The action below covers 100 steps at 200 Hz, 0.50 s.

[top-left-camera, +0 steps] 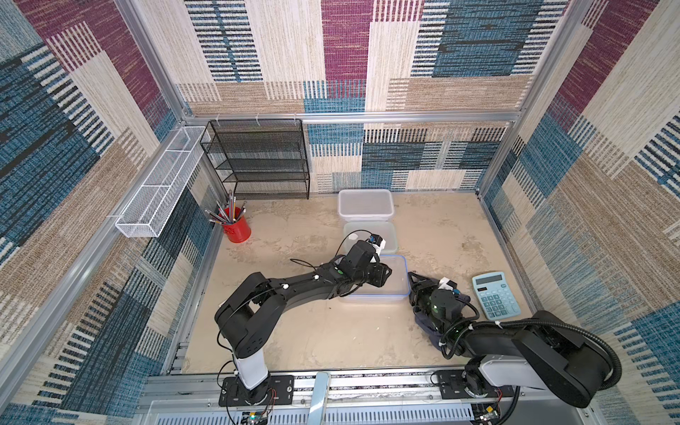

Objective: Wipe the insides of the lunch boxes
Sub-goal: Open the fastener of the lunch box.

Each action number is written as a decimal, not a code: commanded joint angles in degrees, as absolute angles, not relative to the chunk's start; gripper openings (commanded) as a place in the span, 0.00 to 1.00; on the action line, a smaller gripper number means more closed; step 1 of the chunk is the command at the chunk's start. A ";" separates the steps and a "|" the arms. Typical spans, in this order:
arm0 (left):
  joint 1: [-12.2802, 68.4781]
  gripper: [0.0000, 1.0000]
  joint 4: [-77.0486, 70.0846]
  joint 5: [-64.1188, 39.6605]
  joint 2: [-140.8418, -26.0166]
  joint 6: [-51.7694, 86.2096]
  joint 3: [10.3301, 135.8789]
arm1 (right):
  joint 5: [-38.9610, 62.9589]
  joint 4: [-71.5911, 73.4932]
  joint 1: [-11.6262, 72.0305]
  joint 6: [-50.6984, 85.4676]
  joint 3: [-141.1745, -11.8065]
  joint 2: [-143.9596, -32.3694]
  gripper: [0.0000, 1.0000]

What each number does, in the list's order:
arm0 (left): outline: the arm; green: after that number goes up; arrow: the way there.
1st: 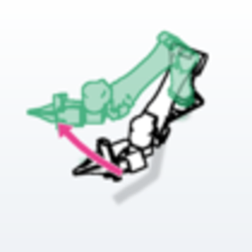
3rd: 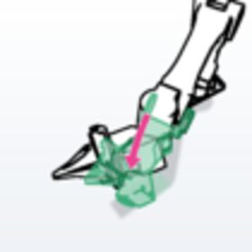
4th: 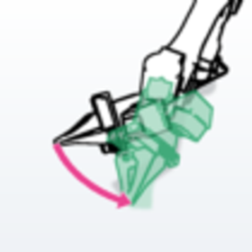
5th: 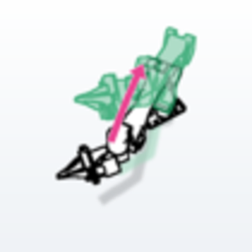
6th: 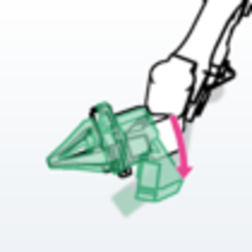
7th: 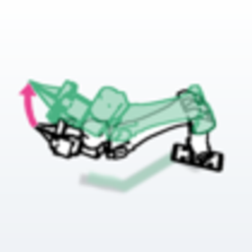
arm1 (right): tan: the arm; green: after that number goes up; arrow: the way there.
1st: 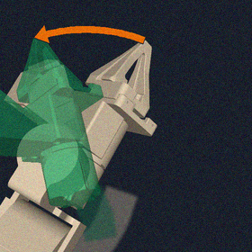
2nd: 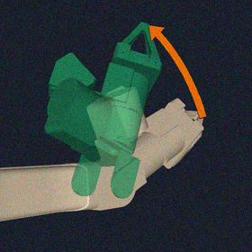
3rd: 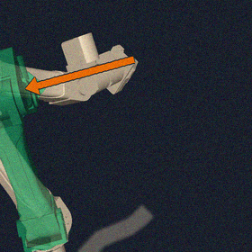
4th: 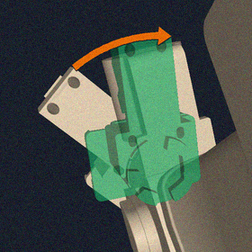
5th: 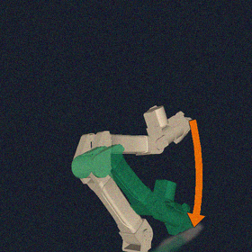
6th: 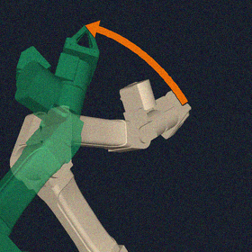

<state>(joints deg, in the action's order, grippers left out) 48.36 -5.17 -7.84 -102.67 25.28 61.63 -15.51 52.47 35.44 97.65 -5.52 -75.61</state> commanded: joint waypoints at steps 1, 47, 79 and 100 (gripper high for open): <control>48.32 0.44 20.30 -7.22 -104.63 27.60 59.81 | -12.42 60.20 36.29 99.49 -6.49 -76.96 0.38; 48.30 0.44 20.35 -6.86 -104.41 27.77 59.50 | -13.68 58.06 36.73 99.47 -6.74 -76.27 0.31; 48.29 0.44 20.35 -6.99 -104.46 27.69 59.52 | -14.55 56.62 36.76 99.16 -6.70 -75.49 0.26; 48.29 0.44 20.37 -6.92 -104.43 27.71 59.42 | -14.72 56.47 36.91 98.96 -6.61 -75.50 0.24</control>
<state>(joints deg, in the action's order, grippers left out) 48.29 -5.13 -6.39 -102.48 25.28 61.30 -18.28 51.86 36.42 99.33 -5.89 -75.83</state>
